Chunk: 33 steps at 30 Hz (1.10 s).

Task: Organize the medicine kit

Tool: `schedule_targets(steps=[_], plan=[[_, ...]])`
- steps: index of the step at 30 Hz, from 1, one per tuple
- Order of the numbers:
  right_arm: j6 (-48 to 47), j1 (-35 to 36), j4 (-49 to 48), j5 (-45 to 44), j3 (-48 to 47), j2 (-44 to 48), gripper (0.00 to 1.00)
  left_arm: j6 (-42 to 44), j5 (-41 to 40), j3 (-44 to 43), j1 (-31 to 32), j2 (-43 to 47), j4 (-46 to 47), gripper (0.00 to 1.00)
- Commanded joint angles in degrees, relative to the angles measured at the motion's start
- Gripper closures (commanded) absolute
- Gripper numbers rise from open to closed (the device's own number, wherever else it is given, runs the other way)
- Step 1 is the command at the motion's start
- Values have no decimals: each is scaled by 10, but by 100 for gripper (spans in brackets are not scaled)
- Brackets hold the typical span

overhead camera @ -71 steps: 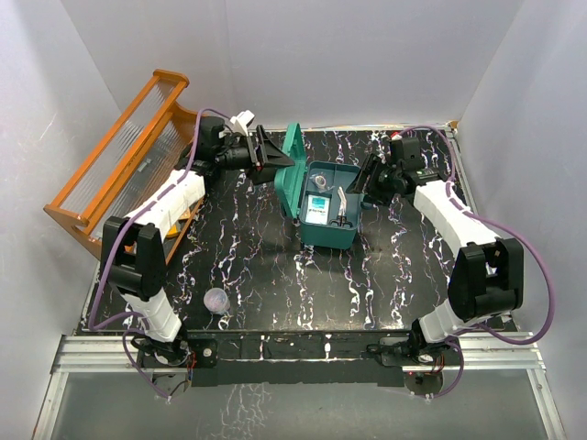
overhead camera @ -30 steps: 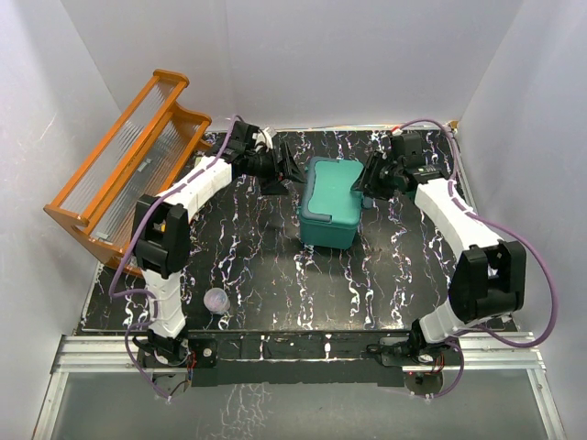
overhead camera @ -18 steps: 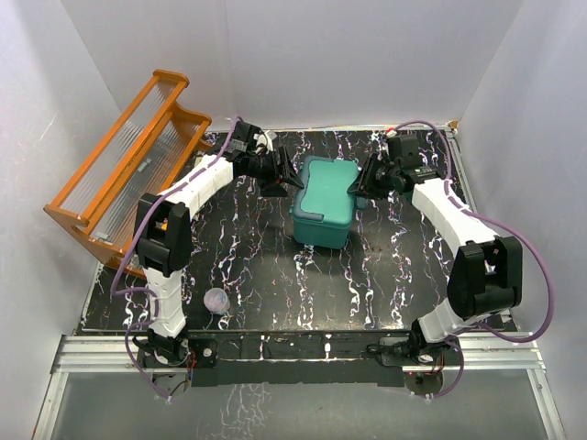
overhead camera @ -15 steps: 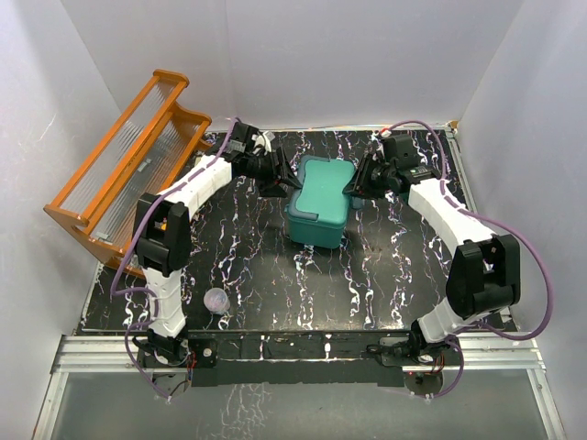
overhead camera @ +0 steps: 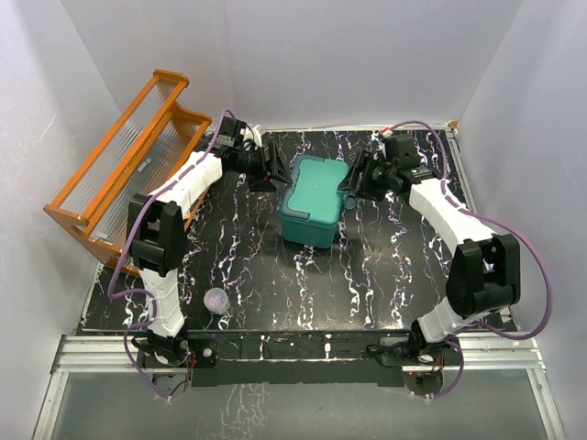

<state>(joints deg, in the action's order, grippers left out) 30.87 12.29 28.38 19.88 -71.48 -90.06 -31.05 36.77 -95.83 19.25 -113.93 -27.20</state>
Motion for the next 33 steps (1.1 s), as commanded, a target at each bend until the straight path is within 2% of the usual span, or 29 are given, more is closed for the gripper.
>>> schedule_targets(steps=[1, 8, 12, 16, 21, 29, 33], plan=[[-2, -27, -52, -17, 19, 68, 35, 13, -50, -30, -3, 32, -13, 30], [17, -44, -122, -8, 92, 96, 15, -40, -9, -22, -3, 24, 95, 22], [54, -51, -186, 17, 134, 89, 4, -45, 19, -24, -3, 10, 109, 17], [79, -52, -225, 57, 141, 63, 2, -50, 66, -23, -3, -9, 115, 11], [111, -52, -283, 107, 157, 35, 3, -72, 94, -13, -2, -25, 137, 11], [147, -52, -350, 131, 186, 2, 4, -80, 95, -19, -1, -43, 122, 16], [210, -51, -431, 197, 201, -8, 9, -78, 88, -19, 3, -45, 104, 23]])
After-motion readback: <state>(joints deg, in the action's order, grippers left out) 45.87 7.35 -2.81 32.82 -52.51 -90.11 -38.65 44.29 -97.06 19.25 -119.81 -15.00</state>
